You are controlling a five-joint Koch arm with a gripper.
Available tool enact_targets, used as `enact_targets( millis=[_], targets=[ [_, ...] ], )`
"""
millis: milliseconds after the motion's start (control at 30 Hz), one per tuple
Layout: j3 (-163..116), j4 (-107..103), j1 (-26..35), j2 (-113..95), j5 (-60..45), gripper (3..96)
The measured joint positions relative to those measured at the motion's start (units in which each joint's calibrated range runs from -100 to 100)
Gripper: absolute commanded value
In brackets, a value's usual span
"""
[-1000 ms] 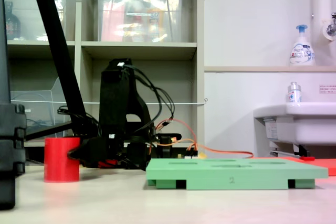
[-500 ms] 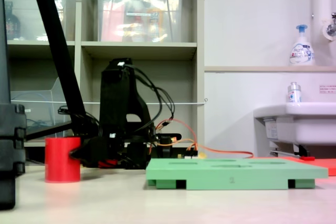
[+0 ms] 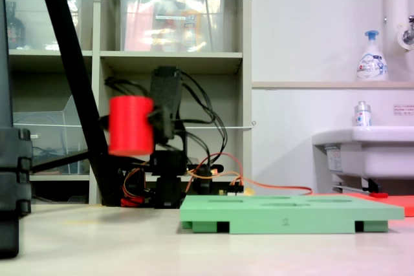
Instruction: Put the cylinder block into the corresponding hole
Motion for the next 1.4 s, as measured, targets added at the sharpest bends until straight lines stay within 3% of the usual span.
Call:
enact_targets(
  millis=[267,667,1033,1400],
  targets=[
    [0.2,-4.0,10.5,-3.7,0.0,31.3],
    [11.6,-4.0,22.6,17.0,-0.9,31.3],
    [24.9,-6.0,28.0,36.7,-1.3,31.3],
    [4.4,-6.2,29.7,15.5,-1.3,31.3]
  ],
)
